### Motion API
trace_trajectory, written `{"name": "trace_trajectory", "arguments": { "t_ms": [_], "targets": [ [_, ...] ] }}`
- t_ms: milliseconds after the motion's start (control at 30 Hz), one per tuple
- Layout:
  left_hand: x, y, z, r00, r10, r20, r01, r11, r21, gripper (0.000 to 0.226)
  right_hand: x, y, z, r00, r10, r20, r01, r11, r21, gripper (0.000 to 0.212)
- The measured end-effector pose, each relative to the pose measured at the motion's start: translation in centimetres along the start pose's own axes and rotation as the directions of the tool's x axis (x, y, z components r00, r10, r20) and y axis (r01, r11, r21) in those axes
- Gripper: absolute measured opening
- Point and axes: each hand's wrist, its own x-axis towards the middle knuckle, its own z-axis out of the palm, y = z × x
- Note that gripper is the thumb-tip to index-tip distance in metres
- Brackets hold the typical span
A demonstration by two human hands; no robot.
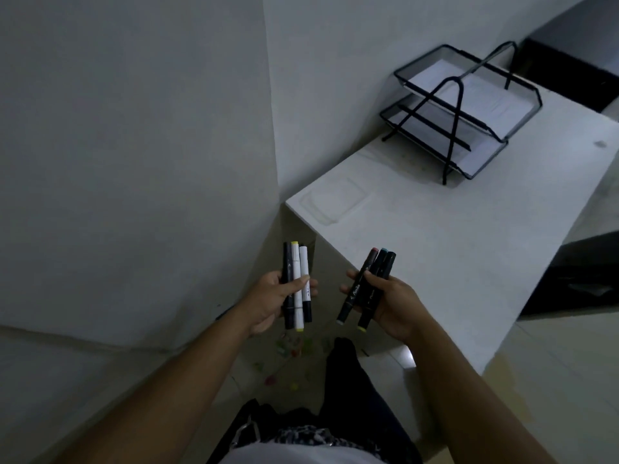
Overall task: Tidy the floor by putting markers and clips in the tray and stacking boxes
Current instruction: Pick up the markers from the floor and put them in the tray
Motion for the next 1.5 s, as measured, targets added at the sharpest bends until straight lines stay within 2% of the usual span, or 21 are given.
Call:
{"name": "trace_trajectory", "arguments": {
  "t_ms": [200,333,400,533,667,733,800,900,967,1133,1333,1500],
  "targets": [
    [4.6,2.2,3.3,0.992,0.052,-0.111,-0.059,0.997,-0.058,0.024,5.7,-6.4,-2.7,0.996,0.041,0.075,-0.031,0.992,-0.120,0.024],
    [7.7,3.9,5.3,0.975,0.074,-0.211,-0.096,0.991,-0.091,0.021,10.8,-11.3,-4.1,0.991,0.074,0.107,-0.037,0.948,-0.316,0.026],
    [8.9,4.5,6.1,0.964,0.072,-0.256,-0.099,0.991,-0.093,0.016,13.2,-13.7,-4.1,0.987,0.075,0.143,-0.002,0.891,-0.453,0.027],
    [10.6,5.0,7.1,0.942,0.062,-0.331,-0.104,0.988,-0.111,0.019,18.5,-18.0,-2.6,0.963,0.063,0.262,0.168,0.620,-0.766,0.029],
    [12.1,5.5,7.7,0.925,0.051,-0.376,-0.103,0.987,-0.121,0.023,23.4,-21.1,-0.1,0.929,0.104,0.354,0.302,0.337,-0.892,0.023],
    [12.8,5.8,7.9,0.921,0.035,-0.387,-0.095,0.986,-0.136,0.025,25.4,-22.1,0.9,0.914,0.124,0.387,0.359,0.197,-0.912,0.022],
    [13.5,5.9,7.8,0.918,0.023,-0.396,-0.088,0.985,-0.147,0.026,27.2,-22.7,1.7,0.888,0.176,0.425,0.432,-0.002,-0.902,0.018],
    [14.4,5.9,7.9,0.908,0.010,-0.418,-0.077,0.987,-0.144,0.025,29.7,-22.6,2.9,0.836,0.294,0.464,0.541,-0.300,-0.786,0.015],
    [14.8,5.7,7.9,0.903,-0.010,-0.430,-0.062,0.986,-0.154,0.022,30.9,-22.0,3.5,0.798,0.351,0.490,0.602,-0.407,-0.687,0.016],
    [14.6,5.2,7.7,0.881,-0.037,-0.471,-0.041,0.987,-0.154,0.013,32.2,-19.9,5.3,0.704,0.488,0.516,0.709,-0.508,-0.489,0.017],
    [14.0,4.8,7.0,0.865,-0.084,-0.495,-0.006,0.984,-0.177,0.021,32.9,-17.8,5.3,0.707,0.488,0.512,0.706,-0.537,-0.463,0.022],
    [13.8,5.0,6.7,0.862,-0.062,-0.503,-0.019,0.988,-0.153,0.017,33.1,-18.4,4.6,0.704,0.438,0.560,0.708,-0.504,-0.495,0.020]
  ]
}}
